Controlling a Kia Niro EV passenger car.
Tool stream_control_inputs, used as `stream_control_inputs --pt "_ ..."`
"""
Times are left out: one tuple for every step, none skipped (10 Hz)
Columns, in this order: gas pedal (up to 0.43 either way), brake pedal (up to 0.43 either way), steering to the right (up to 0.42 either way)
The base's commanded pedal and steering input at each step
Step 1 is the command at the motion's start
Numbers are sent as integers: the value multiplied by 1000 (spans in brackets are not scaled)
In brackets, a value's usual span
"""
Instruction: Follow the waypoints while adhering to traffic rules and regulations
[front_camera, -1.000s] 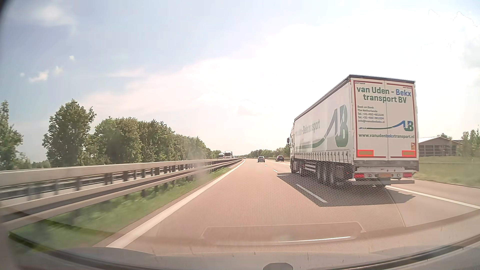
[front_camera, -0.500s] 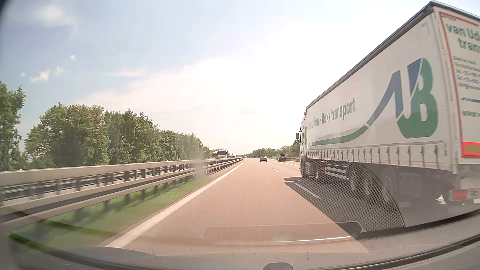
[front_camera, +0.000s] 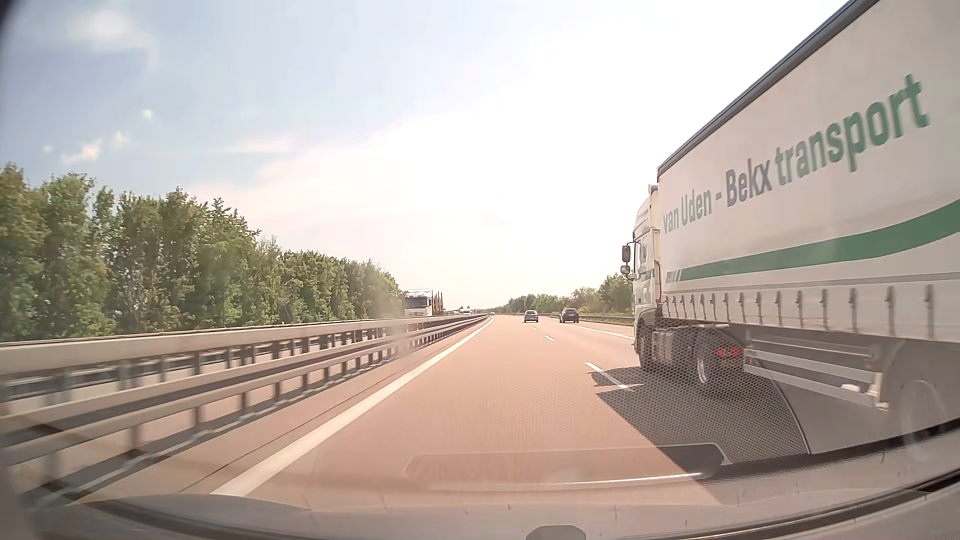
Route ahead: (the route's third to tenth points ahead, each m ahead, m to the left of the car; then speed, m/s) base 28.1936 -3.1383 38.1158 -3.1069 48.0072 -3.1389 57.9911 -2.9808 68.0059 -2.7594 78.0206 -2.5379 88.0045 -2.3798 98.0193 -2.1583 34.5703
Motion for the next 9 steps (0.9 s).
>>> stream_control_inputs --pt "339 0 -6" --pt "339 0 -5" --pt "339 0 -5" --pt "339 0 -5" --pt "339 0 -5" --pt "339 0 -5" --pt "339 0 -4" --pt "339 0 -4" --pt "339 0 -4"
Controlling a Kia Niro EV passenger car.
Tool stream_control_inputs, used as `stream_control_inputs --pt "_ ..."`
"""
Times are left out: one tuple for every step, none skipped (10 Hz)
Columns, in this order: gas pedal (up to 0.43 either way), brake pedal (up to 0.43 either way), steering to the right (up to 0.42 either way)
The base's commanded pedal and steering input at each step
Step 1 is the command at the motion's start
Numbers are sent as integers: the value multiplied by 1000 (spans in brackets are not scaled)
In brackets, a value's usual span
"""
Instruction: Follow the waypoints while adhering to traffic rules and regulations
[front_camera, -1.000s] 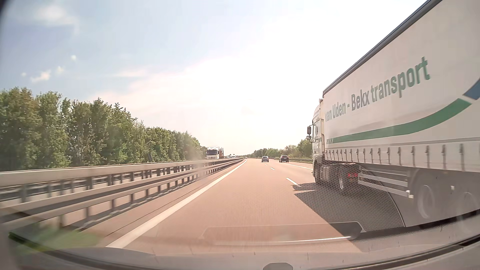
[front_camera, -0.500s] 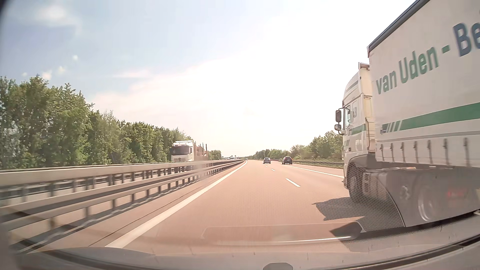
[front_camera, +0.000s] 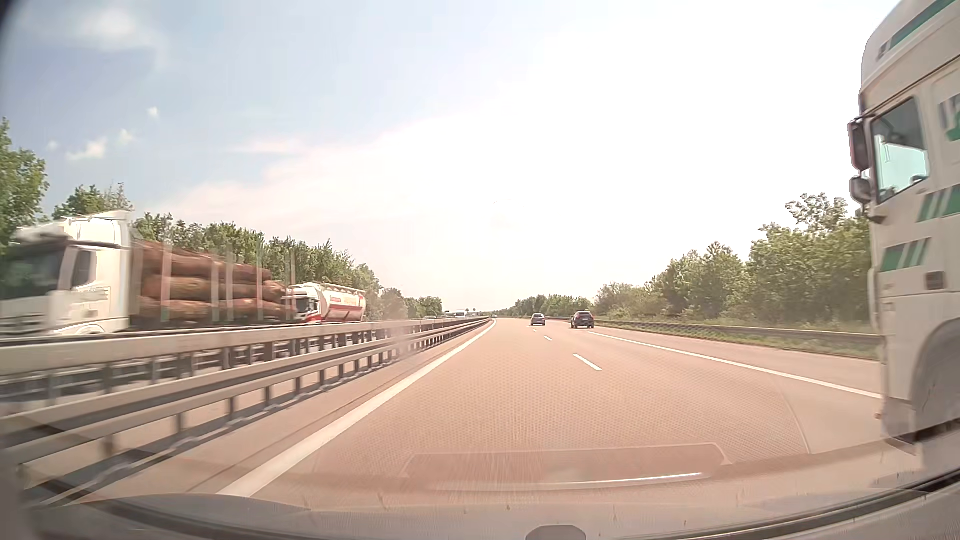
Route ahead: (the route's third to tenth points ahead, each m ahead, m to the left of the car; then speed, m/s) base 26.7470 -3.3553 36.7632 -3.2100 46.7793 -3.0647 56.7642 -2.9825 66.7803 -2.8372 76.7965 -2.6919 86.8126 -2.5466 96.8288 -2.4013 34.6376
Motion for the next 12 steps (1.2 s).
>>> stream_control_inputs --pt "339 0 -4" --pt "339 0 -3" --pt "339 0 -3" --pt "339 0 -3" --pt "331 0 -3" --pt "319 0 -3" --pt "311 0 -2" --pt "311 0 -2" --pt "311 0 -3" --pt "311 0 -2" --pt "311 0 -3" --pt "311 0 -3"
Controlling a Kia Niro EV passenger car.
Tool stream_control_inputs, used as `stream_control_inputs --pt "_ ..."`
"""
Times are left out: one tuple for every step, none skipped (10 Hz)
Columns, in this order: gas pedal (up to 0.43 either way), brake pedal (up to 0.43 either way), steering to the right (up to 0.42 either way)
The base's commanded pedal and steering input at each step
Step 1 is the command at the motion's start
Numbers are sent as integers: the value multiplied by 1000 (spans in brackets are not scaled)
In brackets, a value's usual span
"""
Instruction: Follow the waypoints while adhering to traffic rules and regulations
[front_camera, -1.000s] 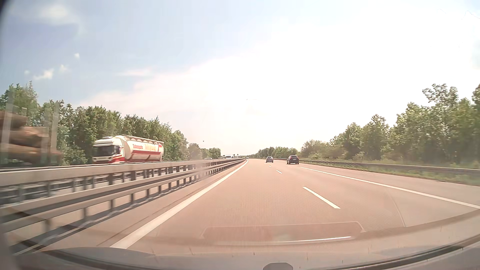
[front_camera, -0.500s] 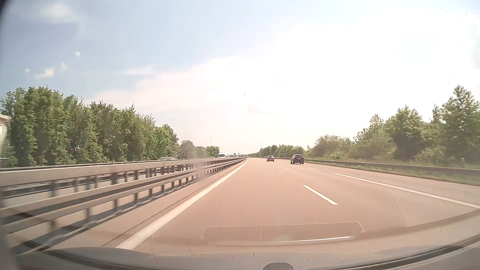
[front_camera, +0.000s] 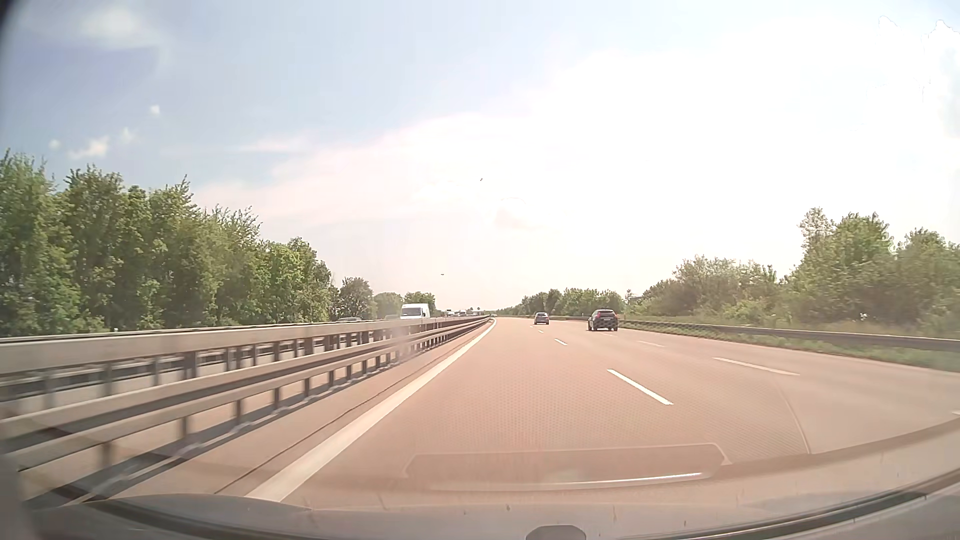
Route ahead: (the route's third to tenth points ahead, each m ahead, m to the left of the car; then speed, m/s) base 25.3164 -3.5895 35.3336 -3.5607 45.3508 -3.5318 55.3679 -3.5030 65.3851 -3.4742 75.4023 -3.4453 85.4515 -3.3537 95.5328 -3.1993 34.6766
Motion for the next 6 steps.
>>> stream_control_inputs --pt "311 0 -3" --pt "319 0 -3" --pt "319 0 -3" --pt "319 0 -3" --pt "331 0 -3" --pt "331 0 -3"
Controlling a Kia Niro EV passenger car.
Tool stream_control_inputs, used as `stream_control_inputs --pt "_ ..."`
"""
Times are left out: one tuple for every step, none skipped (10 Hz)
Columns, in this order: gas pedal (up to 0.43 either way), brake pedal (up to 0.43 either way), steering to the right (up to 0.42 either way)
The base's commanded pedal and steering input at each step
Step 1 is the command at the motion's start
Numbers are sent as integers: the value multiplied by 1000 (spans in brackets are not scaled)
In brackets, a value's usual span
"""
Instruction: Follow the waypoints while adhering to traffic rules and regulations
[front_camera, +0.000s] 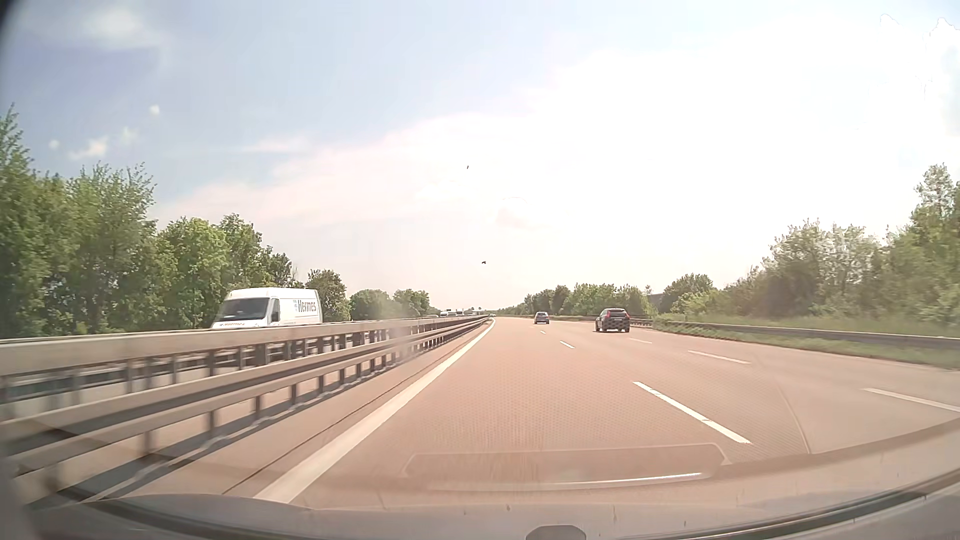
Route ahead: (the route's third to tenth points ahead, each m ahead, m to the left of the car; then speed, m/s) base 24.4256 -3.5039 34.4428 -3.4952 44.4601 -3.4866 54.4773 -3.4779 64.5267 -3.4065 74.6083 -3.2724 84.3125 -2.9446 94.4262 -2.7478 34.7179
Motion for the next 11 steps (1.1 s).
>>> stream_control_inputs --pt "339 0 -3" --pt "339 0 -3" --pt "339 0 -3" --pt "339 0 -3" --pt "339 0 -3" --pt "339 0 -3" --pt "339 0 -4" --pt "339 0 -4" --pt "339 0 -4" --pt "339 0 -3" --pt "339 0 -4"
